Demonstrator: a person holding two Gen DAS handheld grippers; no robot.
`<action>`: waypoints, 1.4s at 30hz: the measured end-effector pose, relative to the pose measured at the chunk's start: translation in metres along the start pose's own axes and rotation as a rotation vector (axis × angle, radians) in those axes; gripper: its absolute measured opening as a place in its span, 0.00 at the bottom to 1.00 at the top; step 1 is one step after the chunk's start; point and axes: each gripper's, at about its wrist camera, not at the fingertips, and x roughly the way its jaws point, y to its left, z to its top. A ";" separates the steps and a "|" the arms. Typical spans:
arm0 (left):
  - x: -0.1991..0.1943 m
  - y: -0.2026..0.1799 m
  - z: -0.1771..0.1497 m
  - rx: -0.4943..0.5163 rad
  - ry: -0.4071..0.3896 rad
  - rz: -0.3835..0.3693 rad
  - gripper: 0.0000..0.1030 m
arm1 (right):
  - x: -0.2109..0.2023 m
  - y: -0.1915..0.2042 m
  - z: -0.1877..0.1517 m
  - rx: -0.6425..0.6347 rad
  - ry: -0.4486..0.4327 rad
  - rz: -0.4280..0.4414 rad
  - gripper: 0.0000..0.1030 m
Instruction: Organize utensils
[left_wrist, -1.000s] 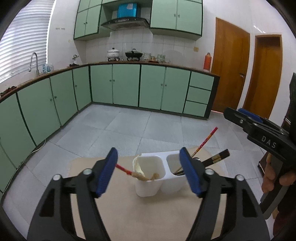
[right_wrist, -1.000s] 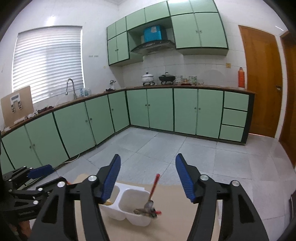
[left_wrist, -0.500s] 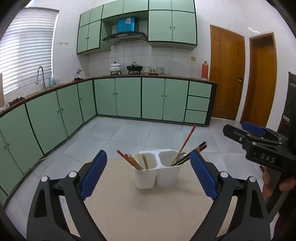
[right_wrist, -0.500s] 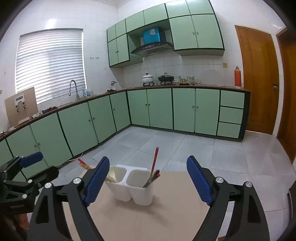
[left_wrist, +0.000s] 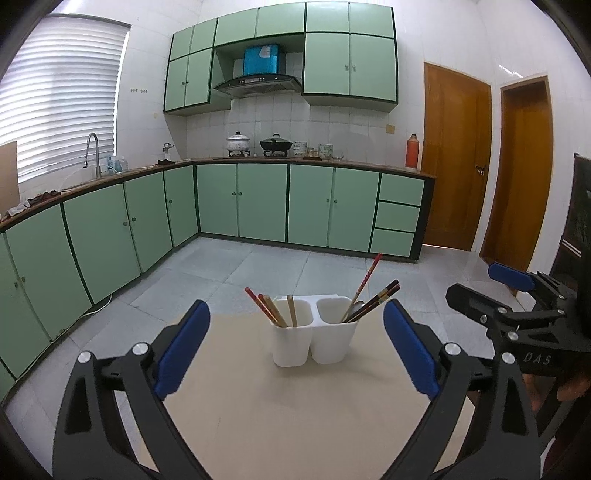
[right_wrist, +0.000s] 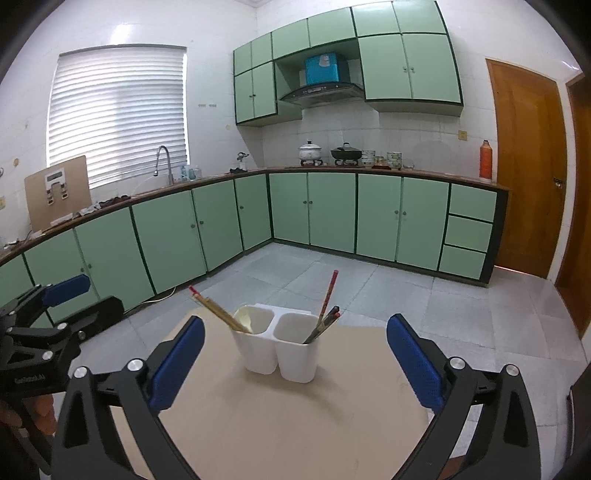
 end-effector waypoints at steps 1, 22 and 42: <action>-0.003 0.001 -0.001 0.000 -0.003 0.002 0.90 | -0.002 0.001 -0.001 -0.004 -0.002 0.000 0.94; -0.040 -0.003 -0.014 0.020 -0.038 0.032 0.90 | -0.034 0.016 -0.010 -0.021 -0.030 0.032 0.94; -0.042 -0.002 -0.014 0.018 -0.040 0.036 0.91 | -0.041 0.017 -0.010 -0.017 -0.041 0.034 0.94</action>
